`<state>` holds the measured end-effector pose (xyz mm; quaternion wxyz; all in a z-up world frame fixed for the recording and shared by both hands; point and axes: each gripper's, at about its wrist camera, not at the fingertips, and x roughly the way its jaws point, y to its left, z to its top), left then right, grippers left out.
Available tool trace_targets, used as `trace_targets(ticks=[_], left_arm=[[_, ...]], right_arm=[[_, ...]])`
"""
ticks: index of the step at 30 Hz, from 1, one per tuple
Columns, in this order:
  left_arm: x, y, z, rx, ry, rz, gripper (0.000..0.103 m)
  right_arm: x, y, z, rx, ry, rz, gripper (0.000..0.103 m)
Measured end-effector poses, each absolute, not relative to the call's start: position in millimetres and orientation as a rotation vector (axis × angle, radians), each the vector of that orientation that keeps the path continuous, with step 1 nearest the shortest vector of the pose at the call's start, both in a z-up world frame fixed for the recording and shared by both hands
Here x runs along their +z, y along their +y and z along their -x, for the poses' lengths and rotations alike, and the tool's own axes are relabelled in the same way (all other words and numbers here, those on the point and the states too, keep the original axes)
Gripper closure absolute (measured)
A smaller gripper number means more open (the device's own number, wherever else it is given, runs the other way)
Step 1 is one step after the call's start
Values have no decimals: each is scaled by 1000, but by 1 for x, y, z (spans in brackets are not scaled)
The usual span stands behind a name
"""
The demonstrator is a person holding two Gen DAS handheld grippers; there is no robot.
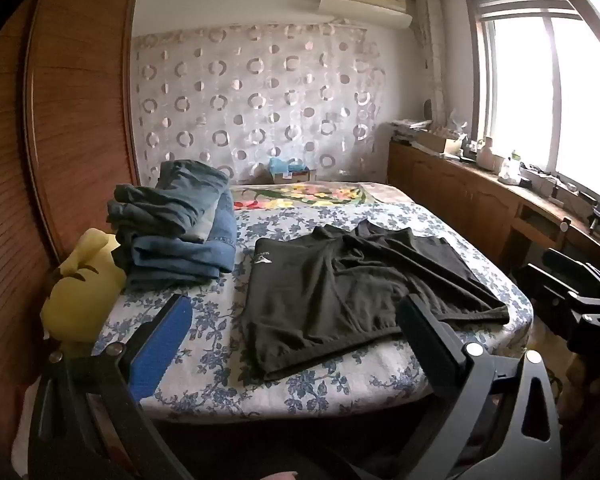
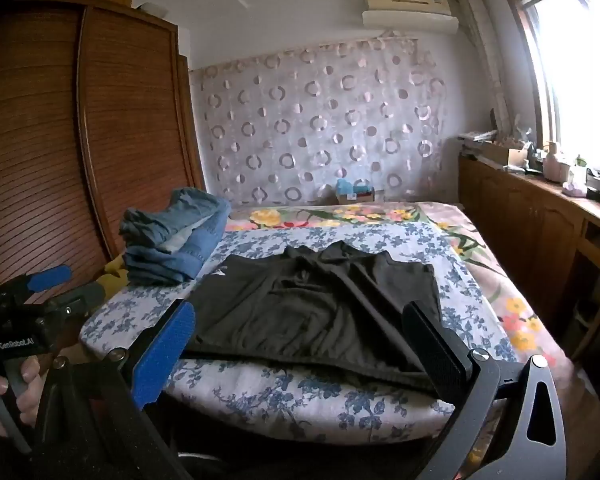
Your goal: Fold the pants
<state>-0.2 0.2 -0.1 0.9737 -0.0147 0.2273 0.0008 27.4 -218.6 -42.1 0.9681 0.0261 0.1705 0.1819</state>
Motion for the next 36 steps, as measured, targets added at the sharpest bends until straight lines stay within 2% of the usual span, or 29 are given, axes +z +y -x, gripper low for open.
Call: trace_targets(ticks=[36], left_arm=[[0,-1,0,9,469,10,0]], right_arm=[[-42,-220,-26,363,339,-54,0]])
